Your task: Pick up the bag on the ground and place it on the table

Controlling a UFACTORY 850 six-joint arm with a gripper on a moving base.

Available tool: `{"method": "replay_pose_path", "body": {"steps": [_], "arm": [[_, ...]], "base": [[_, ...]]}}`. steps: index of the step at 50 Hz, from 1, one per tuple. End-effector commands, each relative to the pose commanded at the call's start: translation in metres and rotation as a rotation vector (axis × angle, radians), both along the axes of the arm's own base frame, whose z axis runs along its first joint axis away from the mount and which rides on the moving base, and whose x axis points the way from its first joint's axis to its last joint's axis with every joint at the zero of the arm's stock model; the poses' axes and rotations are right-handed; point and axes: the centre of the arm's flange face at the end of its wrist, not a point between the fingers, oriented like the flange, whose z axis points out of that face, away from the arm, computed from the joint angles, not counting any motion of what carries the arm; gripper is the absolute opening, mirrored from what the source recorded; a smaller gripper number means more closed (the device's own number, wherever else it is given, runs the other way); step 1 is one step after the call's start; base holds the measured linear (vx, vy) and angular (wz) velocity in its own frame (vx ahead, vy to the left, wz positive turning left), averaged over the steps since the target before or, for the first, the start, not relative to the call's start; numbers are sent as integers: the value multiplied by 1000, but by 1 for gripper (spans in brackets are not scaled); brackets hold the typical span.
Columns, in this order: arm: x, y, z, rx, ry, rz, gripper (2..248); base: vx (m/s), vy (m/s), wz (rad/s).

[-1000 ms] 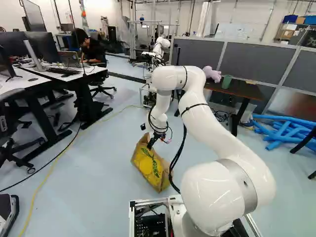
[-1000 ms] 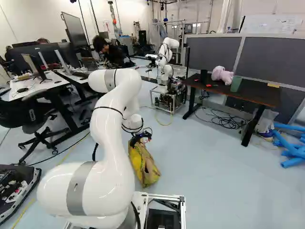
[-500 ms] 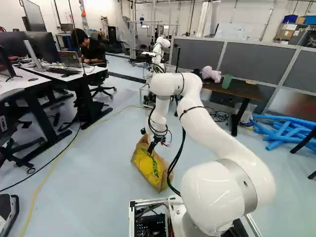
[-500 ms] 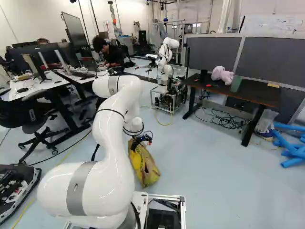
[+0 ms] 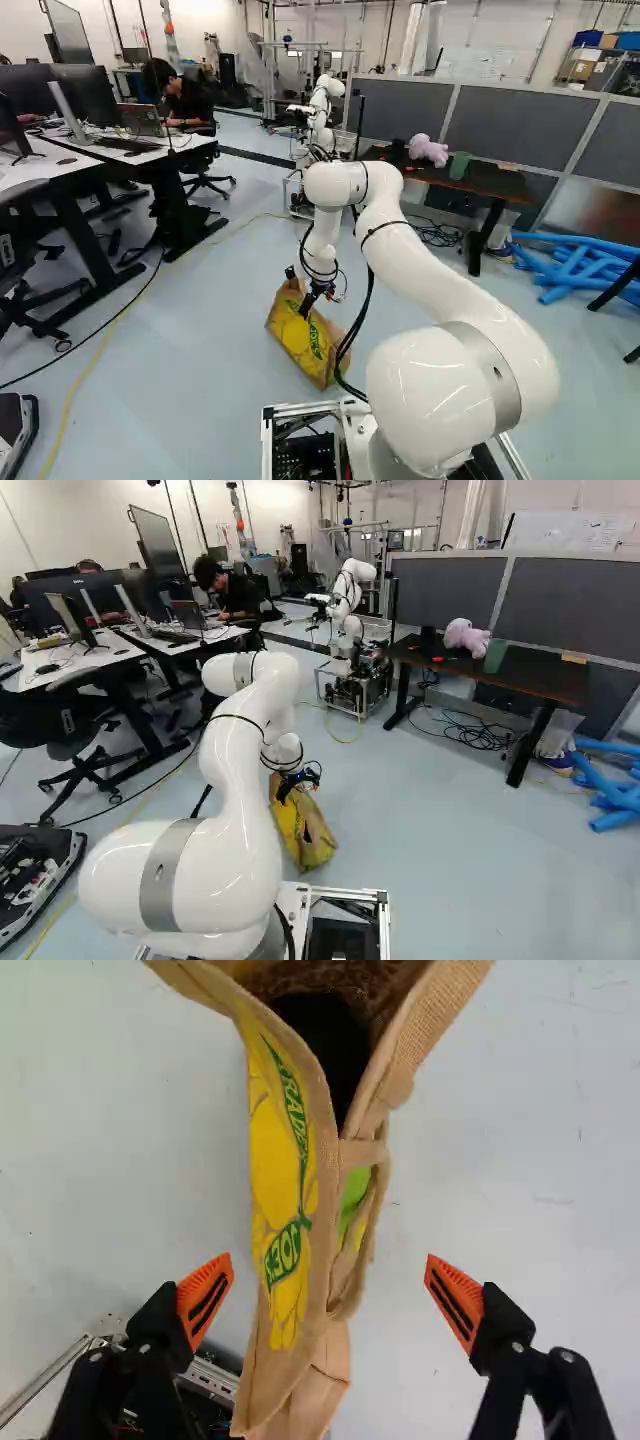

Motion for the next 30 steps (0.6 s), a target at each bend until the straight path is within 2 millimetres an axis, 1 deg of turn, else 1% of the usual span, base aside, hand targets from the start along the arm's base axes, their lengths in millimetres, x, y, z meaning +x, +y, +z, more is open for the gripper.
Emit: {"method": "replay_pose_path", "body": {"steps": [30], "arm": [[5, 12, -46, -5, 18, -11, 247]], "base": [[0, 0, 0]]}}
